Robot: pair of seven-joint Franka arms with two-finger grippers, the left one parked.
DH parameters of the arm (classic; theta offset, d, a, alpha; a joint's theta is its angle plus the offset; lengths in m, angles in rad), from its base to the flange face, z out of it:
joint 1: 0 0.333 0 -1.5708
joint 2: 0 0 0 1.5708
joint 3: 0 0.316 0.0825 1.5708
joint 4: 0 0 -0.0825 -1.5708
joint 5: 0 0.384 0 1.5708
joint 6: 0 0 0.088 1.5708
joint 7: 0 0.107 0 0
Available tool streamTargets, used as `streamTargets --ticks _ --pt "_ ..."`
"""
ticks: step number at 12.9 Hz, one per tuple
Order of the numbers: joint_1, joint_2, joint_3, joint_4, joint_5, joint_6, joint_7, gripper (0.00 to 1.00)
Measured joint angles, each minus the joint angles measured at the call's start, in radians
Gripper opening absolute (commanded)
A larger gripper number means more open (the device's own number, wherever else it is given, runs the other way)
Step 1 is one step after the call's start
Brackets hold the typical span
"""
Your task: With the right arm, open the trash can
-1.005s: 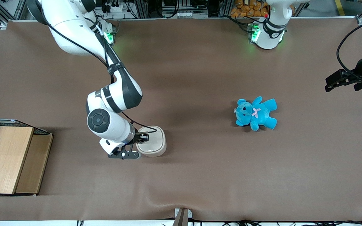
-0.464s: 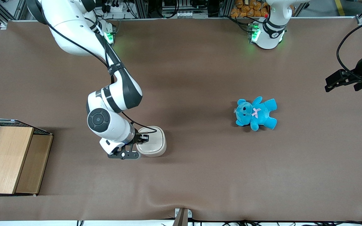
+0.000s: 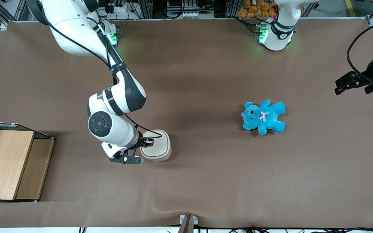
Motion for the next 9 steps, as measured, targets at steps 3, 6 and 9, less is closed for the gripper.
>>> streamTargets --ticks 3,6,9 --pt "0.002 0.0 0.003 0.03 0.015 -0.019 0.025 0.0" --pt "0.003 0.0 0.029 0.048 0.018 -0.021 0.067 0.0" --pt "0.005 0.0 0.052 0.066 0.02 -0.022 0.102 0.0"
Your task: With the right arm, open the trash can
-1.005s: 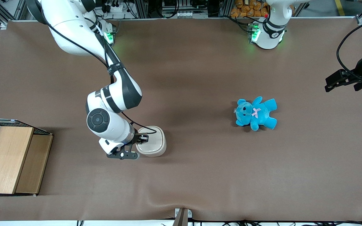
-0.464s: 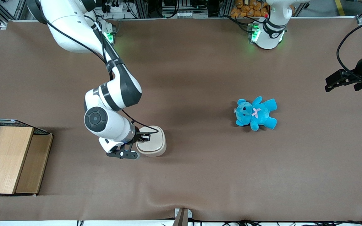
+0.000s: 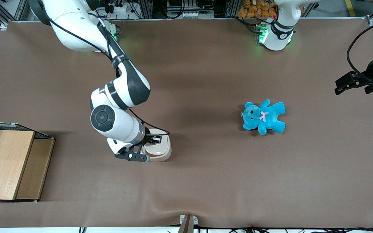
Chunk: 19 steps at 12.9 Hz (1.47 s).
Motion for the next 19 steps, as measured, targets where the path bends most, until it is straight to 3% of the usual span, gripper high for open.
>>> streamTargets --ticks 10,11,12,19 --pt "0.0 0.0 0.087 0.039 0.029 -0.003 0.16 0.0" --pt "0.0 0.0 0.087 0.046 0.042 -0.016 0.164 0.57" --pt "-0.002 -0.001 0.087 0.058 0.051 -0.042 0.166 1.0" --pt "-0.02 -0.076 0.079 0.096 0.052 -0.194 0.169 1.0"
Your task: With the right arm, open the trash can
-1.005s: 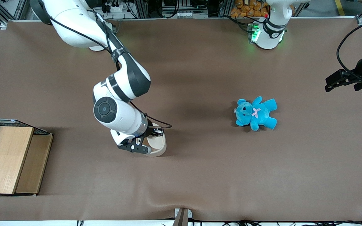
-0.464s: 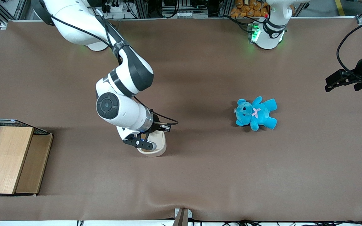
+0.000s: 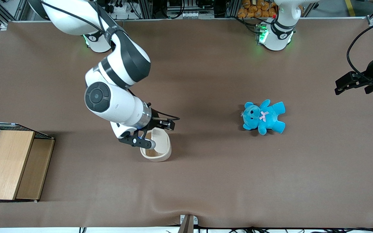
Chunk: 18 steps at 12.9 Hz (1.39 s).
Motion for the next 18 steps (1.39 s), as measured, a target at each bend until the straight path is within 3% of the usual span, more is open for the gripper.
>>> streamTargets --ticks 6,10,13,15,18 --pt "-0.126 -0.079 0.005 0.004 0.003 -0.174 -0.002 1.0" --pt "-0.229 -0.112 0.069 0.004 -0.001 -0.254 -0.006 1.0" --pt "-0.292 -0.129 0.104 0.005 -0.075 -0.307 -0.021 1.0" --pt "-0.345 -0.157 0.171 0.005 -0.132 -0.342 -0.041 1.0" --pt "-0.407 -0.19 0.216 0.005 -0.177 -0.385 -0.119 1.0"
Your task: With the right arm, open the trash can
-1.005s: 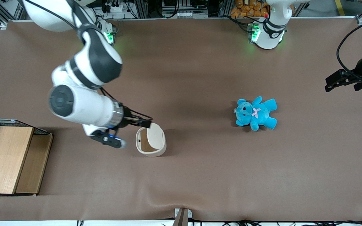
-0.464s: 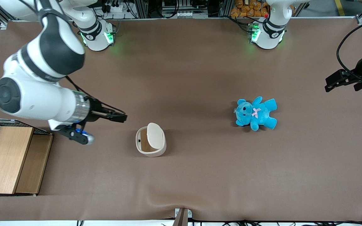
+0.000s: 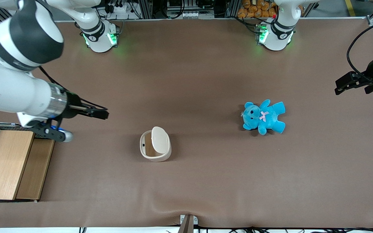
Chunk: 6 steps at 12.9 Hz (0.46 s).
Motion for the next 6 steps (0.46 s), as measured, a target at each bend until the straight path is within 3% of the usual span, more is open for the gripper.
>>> streamTargets --ticks 6 --pt "-0.001 -0.082 -0.099 -0.014 -0.032 -0.072 -0.189 1.0"
